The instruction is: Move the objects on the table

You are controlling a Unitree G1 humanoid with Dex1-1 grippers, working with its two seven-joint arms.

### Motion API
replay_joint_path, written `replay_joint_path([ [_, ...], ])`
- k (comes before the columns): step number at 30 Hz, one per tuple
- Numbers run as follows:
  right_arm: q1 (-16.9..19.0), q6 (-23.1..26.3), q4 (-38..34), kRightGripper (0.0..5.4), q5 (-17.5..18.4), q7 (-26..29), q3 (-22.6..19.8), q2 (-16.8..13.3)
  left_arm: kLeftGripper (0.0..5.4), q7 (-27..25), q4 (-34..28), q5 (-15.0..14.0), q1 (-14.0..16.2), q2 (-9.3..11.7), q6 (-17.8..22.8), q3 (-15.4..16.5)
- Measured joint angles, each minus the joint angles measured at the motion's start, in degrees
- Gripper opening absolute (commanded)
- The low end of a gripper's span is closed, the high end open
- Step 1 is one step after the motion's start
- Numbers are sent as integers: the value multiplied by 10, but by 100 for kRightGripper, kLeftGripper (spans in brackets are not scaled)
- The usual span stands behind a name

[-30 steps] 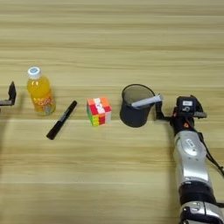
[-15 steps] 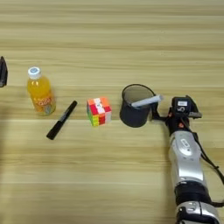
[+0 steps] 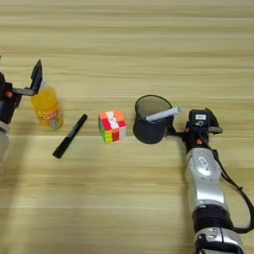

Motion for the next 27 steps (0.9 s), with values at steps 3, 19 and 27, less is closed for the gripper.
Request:
replay_joint_path([
  [3, 0, 0, 0, 540, 0, 0, 0, 1, 538, -3, 5, 14, 0, -4, 0, -10],
  [19, -2, 0, 0, 540, -2, 0, 0, 2, 538, -4, 145, 46, -2, -21, -26, -27],
  [27, -2, 0, 0, 540, -4, -1, 0, 2, 538, -2, 251, 62, -19, -21, -58, -26],
])
